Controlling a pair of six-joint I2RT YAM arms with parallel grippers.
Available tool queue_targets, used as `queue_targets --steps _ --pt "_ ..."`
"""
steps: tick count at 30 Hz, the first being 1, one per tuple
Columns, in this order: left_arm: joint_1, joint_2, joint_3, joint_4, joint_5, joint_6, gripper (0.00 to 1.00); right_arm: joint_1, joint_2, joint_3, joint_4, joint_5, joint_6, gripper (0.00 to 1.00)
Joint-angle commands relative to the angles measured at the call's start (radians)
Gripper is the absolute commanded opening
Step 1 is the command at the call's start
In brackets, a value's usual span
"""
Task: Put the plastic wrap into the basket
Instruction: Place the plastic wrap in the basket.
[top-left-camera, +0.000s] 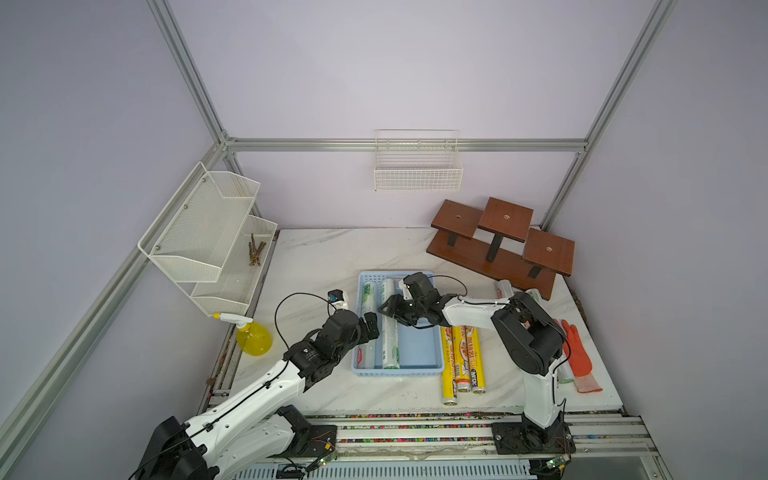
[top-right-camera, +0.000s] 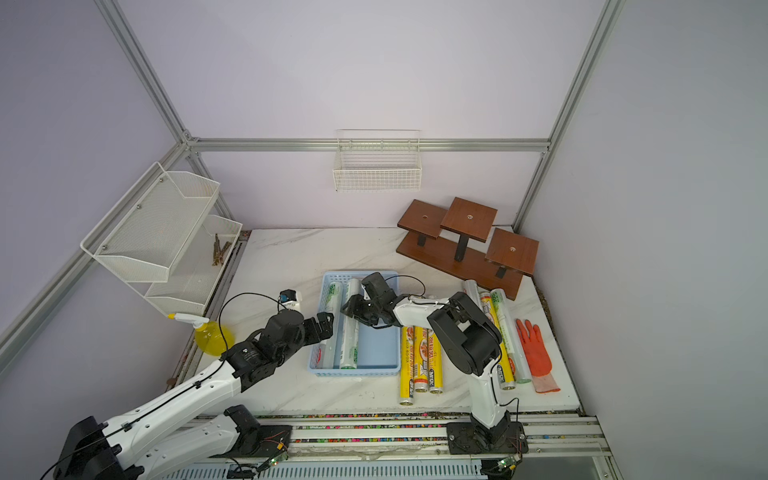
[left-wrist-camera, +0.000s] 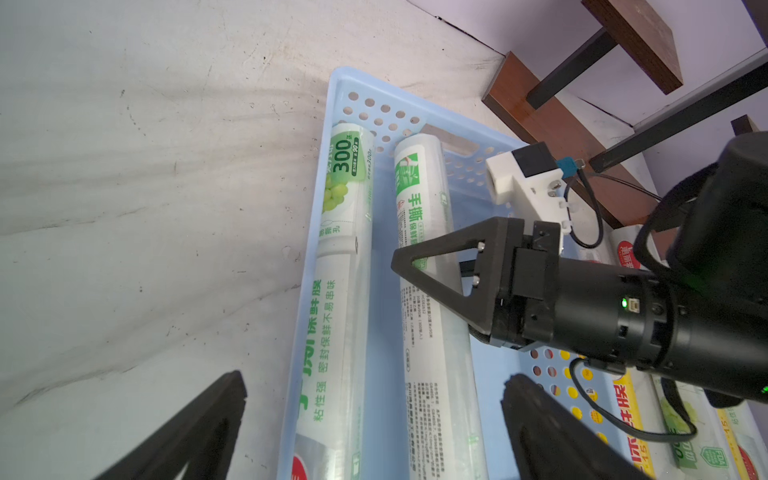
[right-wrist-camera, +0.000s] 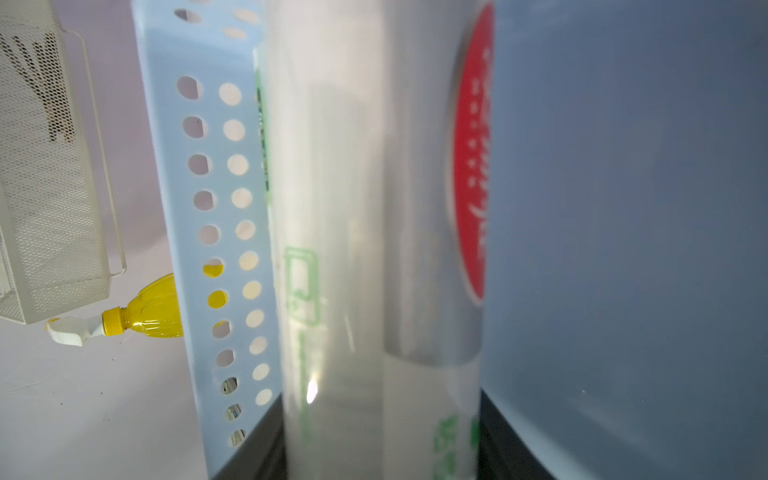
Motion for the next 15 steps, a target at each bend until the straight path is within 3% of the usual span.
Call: queue_targets --steps 1,15 --pt "0.005 0.000 -0.010 0.049 0.021 -0.020 1.00 0.007 0.009 0.011 0.072 -0.019 0.018 0.48" --pt "0.006 -0.004 -0.007 0.049 0.044 -0.016 1.00 0.007 -0.009 -0.018 0.074 0.023 0.039 0.61"
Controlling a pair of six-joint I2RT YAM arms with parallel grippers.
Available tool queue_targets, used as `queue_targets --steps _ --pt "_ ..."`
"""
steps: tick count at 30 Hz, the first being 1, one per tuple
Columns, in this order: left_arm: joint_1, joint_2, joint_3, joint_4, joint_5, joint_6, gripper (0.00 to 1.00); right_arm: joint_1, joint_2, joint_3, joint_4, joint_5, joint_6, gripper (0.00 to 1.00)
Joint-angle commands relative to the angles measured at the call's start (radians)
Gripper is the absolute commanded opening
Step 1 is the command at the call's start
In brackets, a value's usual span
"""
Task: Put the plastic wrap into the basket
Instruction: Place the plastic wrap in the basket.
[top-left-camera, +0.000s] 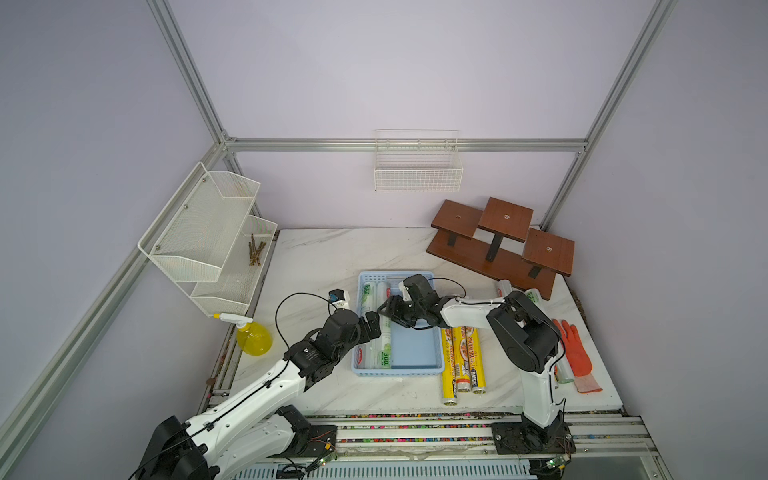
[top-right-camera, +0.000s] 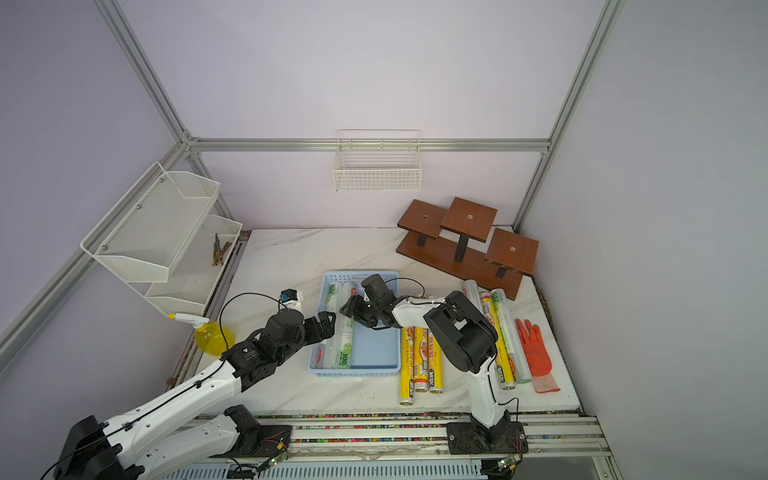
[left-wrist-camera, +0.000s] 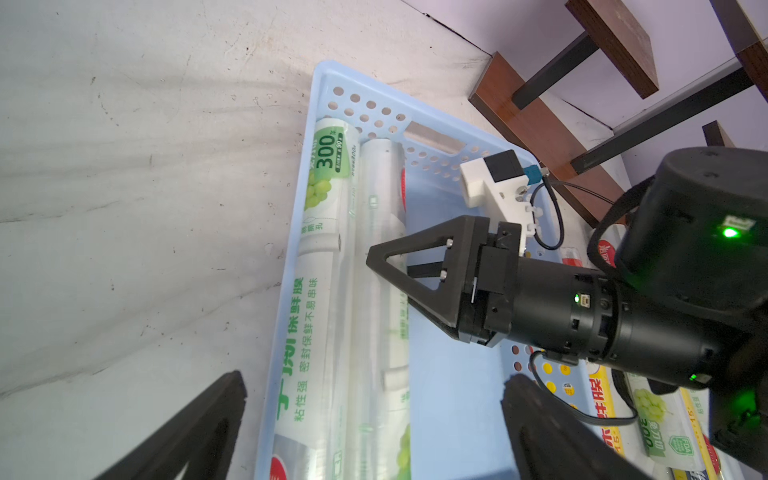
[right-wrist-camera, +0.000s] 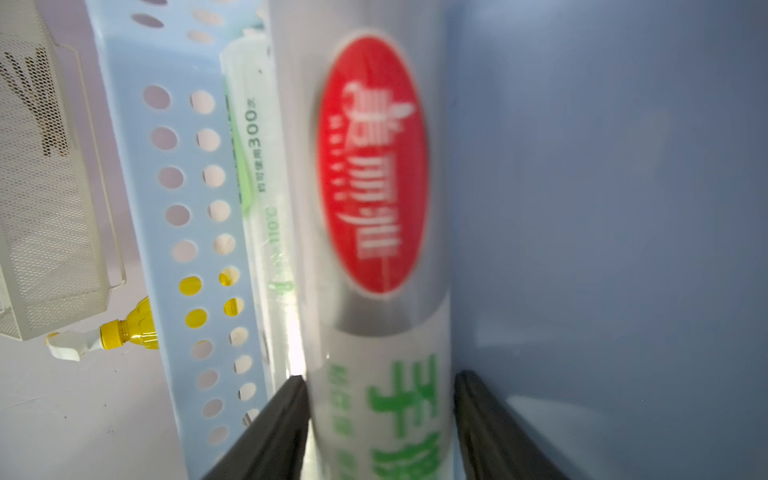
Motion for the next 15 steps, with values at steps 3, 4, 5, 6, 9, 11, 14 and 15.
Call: queue_targets --steps 3,4,5,6,9,11,14,15 --pt "0.006 -0.007 0.002 0.025 0.018 0.003 1.00 0.006 -0.041 -0.013 0.029 0.013 0.006 0.61" --pt "0.006 -0.006 0.004 0.025 0.019 0.003 1.00 0.006 -0.045 -0.015 0.030 0.013 0.007 0.61" --pt "0.006 -0.005 0.008 0.023 0.025 0.004 1.00 0.006 -0.049 -0.018 0.032 0.012 0.007 0.61" --pt "0.006 -0.005 0.012 0.023 0.035 0.006 1.00 0.006 -0.054 -0.021 0.032 0.012 0.007 0.61" --pt "0.006 -0.003 0.026 0.027 0.072 0.031 1.00 0.006 -0.085 -0.028 0.022 0.018 -0.001 0.61" --pt "0.005 -0.003 0.034 0.031 0.084 0.032 1.00 0.005 -0.115 -0.033 0.001 0.040 -0.019 0.63" --pt "0.005 -0.007 0.049 0.031 0.103 0.034 1.00 0.002 -0.171 -0.034 -0.058 0.078 -0.063 0.64" --pt "0.004 -0.007 0.055 0.032 0.110 0.034 1.00 -0.001 -0.194 -0.036 -0.080 0.092 -0.081 0.64"
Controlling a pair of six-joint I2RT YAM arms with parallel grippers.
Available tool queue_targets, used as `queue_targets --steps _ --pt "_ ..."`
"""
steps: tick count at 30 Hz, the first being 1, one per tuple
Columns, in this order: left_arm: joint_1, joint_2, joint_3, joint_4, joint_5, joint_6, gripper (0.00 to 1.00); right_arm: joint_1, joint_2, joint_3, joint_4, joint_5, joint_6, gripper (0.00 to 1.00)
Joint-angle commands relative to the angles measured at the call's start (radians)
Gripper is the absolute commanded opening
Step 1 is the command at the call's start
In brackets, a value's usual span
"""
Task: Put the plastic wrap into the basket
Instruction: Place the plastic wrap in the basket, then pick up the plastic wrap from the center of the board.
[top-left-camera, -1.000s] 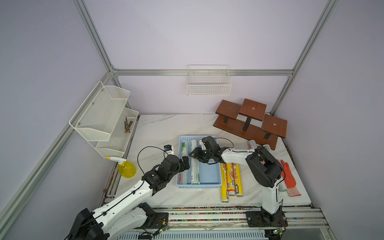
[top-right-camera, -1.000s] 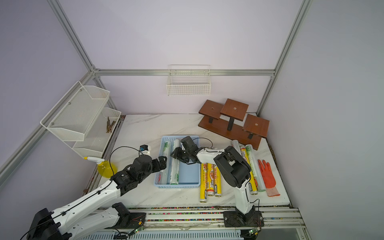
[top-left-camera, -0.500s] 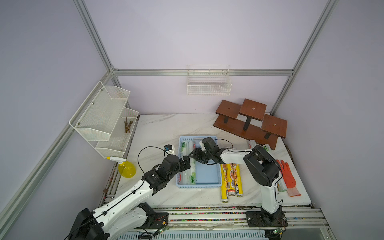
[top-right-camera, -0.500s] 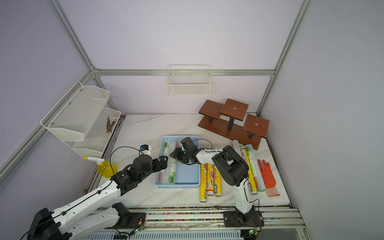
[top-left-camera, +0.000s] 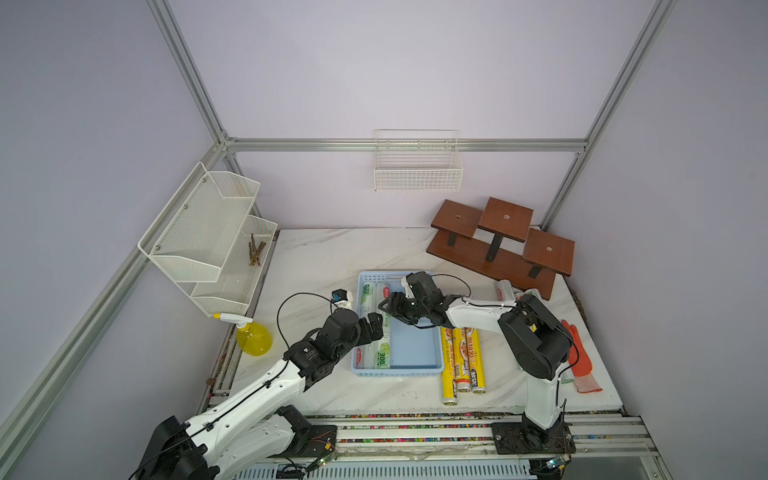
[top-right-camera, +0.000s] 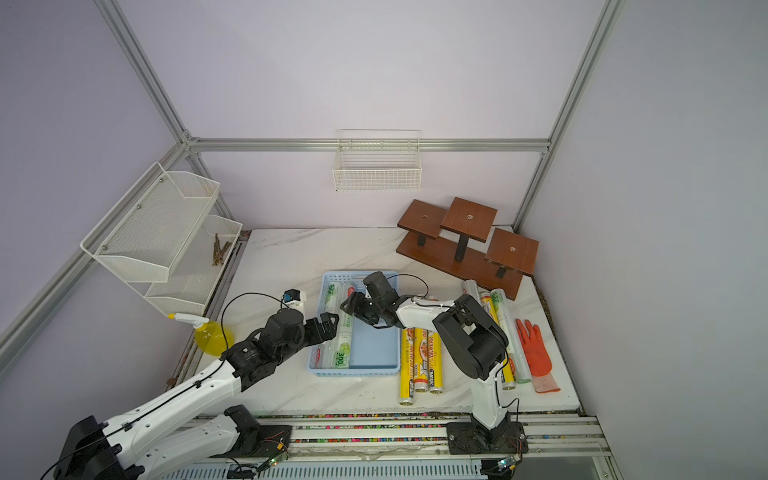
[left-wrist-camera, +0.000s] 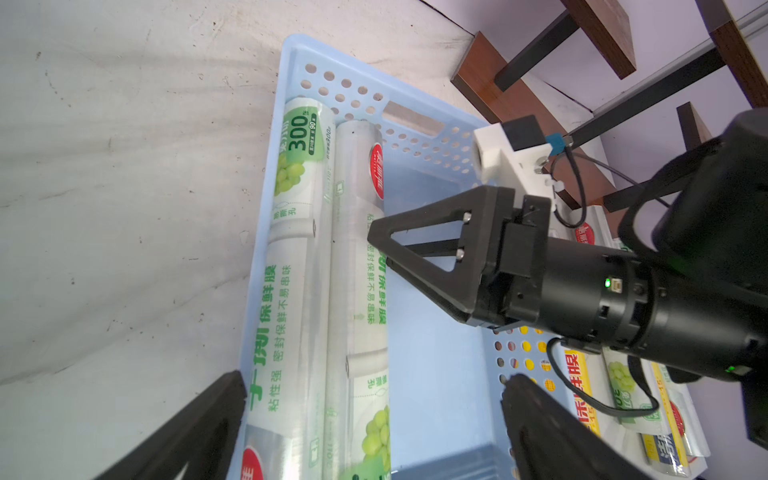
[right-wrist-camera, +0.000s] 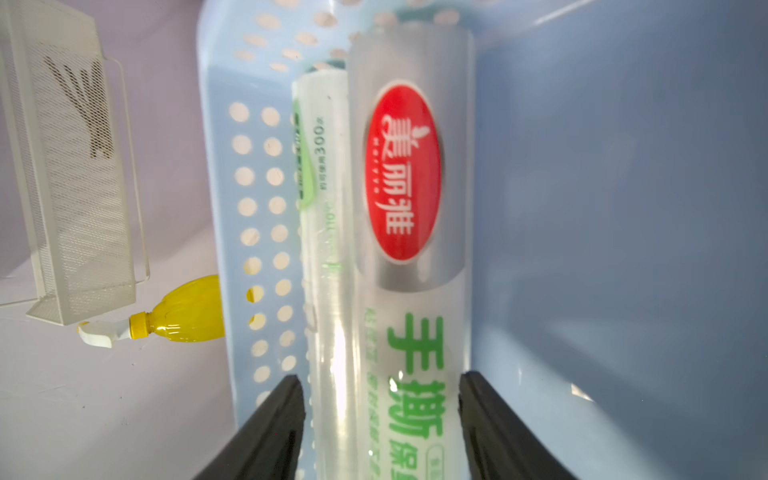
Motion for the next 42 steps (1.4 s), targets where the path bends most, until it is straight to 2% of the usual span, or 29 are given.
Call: queue_targets --steps 1,5,8,9,12,14,19,22,28,32,37,42 --pt "0.004 -0.006 0.052 0.037 0.045 0.022 1.00 -0.007 -0.106 -0.011 -0.071 0.066 -0.076 0.64" --pt "-0.007 0.025 0.088 0.079 0.103 0.023 1.00 -0.034 -0.268 -0.052 -0.189 0.219 -0.190 0.64" --pt "-0.049 0.089 0.143 0.101 0.113 0.038 1.00 -0.059 -0.431 -0.089 -0.318 0.451 -0.230 0.64" --pt "-0.071 0.120 0.171 0.103 0.106 0.048 1.00 -0.068 -0.484 -0.115 -0.344 0.545 -0.243 0.70" --pt "-0.133 0.222 0.256 0.112 0.095 0.072 1.00 -0.099 -0.641 -0.210 -0.357 0.756 -0.318 0.72" --pt "-0.172 0.306 0.316 0.124 0.098 0.083 1.00 -0.154 -0.746 -0.290 -0.357 0.833 -0.350 0.78" --pt "-0.260 0.538 0.489 0.142 0.135 0.114 1.00 -0.399 -0.889 -0.450 -0.358 0.728 -0.392 0.78" --pt "-0.302 0.645 0.590 0.138 0.153 0.126 1.00 -0.533 -0.888 -0.496 -0.387 0.674 -0.416 0.77" --pt "-0.362 0.803 0.760 0.107 0.188 0.143 1.00 -0.779 -0.830 -0.545 -0.408 0.471 -0.455 0.75" --pt "-0.380 0.875 0.835 0.072 0.200 0.143 1.00 -0.808 -0.772 -0.533 -0.424 0.418 -0.477 0.73" --pt "-0.397 0.912 0.873 0.071 0.209 0.140 1.00 -0.808 -0.666 -0.491 -0.438 0.289 -0.526 0.70" --pt "-0.399 0.908 0.870 0.071 0.207 0.142 1.00 -0.806 -0.593 -0.473 -0.451 0.340 -0.526 0.68"
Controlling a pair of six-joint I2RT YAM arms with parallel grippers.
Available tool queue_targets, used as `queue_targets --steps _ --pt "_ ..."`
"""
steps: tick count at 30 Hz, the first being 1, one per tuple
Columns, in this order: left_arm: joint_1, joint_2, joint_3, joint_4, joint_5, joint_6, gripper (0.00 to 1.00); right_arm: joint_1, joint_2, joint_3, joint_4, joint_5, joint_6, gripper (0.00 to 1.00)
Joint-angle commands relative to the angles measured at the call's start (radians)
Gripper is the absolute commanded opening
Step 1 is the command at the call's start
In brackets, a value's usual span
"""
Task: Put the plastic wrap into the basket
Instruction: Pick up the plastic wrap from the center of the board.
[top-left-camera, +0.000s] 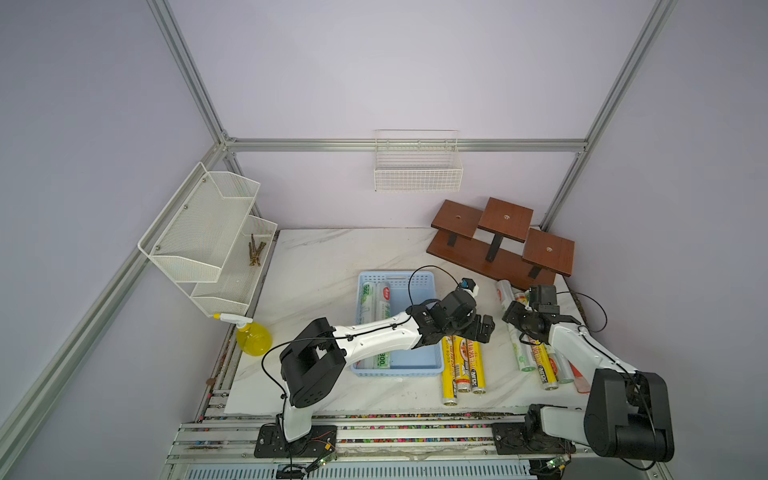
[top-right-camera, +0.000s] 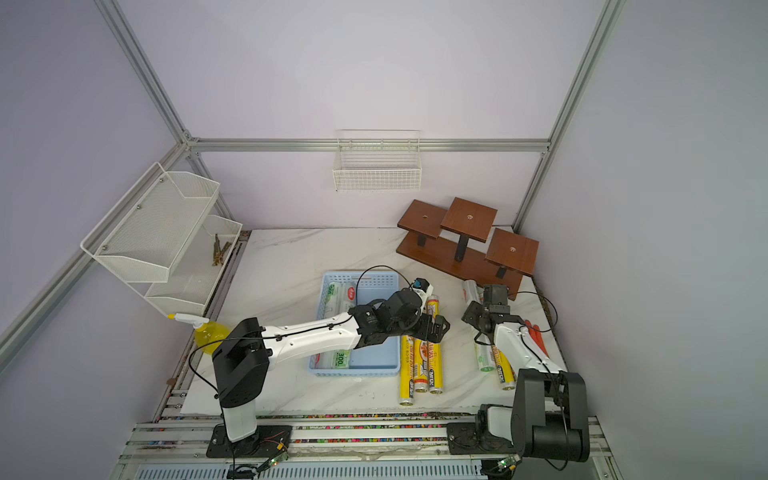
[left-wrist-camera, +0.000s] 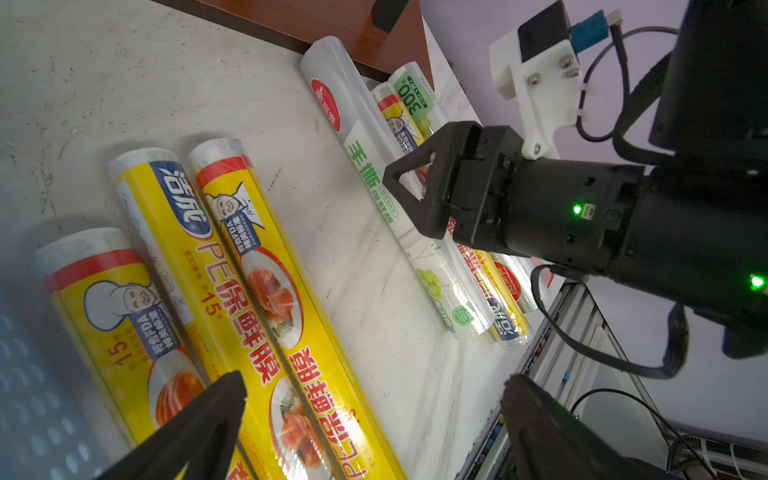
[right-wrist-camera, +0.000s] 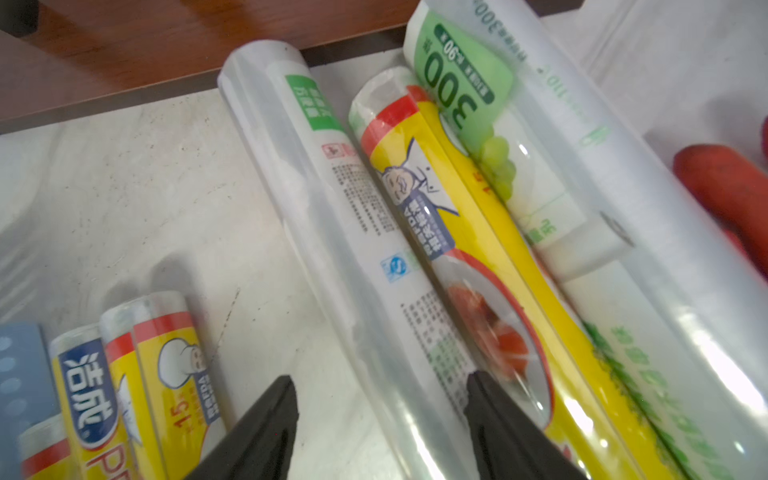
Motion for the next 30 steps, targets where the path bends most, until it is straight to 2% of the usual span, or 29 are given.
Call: queue_targets --steps 1,4,8,19,25,30 --pt "-0.003 -0.014 0.024 0.013 0.006 0.021 1.00 -0.001 0.020 0.015 -0.031 -0.008 -0.023 0.68" --pt "-0.003 -0.023 0.013 0.015 -0.009 0.024 1.00 0.004 0.016 0.019 -0.036 -0.031 -0.032 0.68" --pt "-0.003 -0.019 0.014 0.021 -0.012 0.024 1.00 0.018 0.021 0.016 -0.014 -0.125 -0.058 0.68" --pt "-0.003 -0.025 0.002 0.023 -0.024 0.019 1.00 0.175 0.188 0.140 -0.146 0.103 -0.105 0.67" --pt "-0.003 -0.037 -0.014 0.013 -0.074 0.006 1.00 0.193 0.272 0.174 -0.145 0.026 -0.143 0.68" --pt "-0.003 -0.048 -0.030 0.007 -0.101 -0.002 1.00 0.193 0.348 0.217 -0.157 0.028 -0.164 0.68"
